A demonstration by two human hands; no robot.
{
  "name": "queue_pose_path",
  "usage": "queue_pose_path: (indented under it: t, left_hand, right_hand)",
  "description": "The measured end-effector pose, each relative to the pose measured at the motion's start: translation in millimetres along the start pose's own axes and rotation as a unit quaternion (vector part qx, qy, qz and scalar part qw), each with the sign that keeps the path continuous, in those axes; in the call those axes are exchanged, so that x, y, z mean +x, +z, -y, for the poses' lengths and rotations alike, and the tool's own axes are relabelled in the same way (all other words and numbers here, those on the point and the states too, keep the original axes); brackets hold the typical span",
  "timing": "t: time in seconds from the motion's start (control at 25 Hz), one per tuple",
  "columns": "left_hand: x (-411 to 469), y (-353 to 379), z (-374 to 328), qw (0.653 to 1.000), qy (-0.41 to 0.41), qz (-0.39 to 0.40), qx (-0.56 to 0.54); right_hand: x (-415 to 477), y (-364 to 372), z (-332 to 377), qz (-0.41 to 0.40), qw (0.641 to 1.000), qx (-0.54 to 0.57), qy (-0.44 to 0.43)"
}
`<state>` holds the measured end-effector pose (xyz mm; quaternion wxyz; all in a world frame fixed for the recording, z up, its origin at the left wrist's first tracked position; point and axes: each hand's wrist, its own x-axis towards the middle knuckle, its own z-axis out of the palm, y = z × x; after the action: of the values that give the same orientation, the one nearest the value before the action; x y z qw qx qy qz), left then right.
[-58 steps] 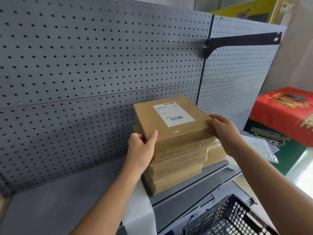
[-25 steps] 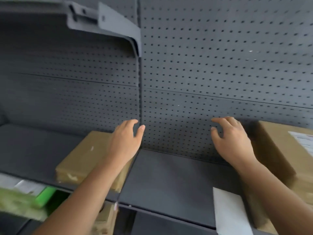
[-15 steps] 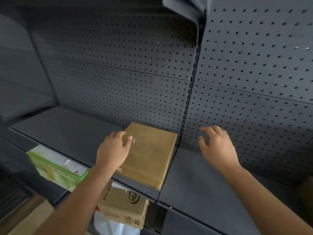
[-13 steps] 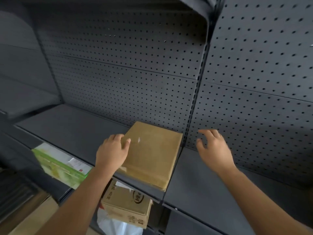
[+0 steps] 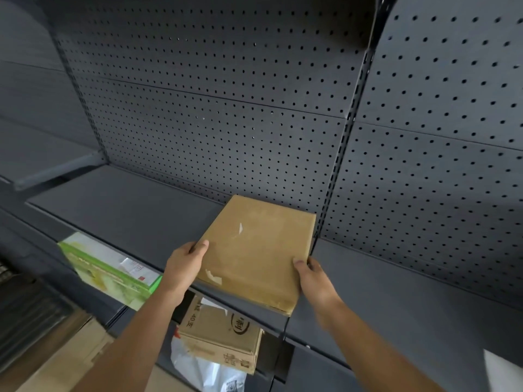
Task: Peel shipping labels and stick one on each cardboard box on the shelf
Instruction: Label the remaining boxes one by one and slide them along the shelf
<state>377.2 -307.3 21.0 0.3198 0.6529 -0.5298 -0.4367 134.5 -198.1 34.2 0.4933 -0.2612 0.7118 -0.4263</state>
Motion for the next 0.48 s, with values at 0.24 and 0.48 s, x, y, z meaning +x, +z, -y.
queue_pose_path:
  t: [0.24,0.48]
  left_hand:
    - [-54,33,-33,0.998,0.054,-0.007,0.031]
    - [-123,114,-73,0.989,0.104,0.103,0.029]
  right_hand:
    - [-26,-54,3,-0.065,0.997,0.036,-0.031]
    - [-67,-164,-16,-0.191,0.979,0.048,-0.059]
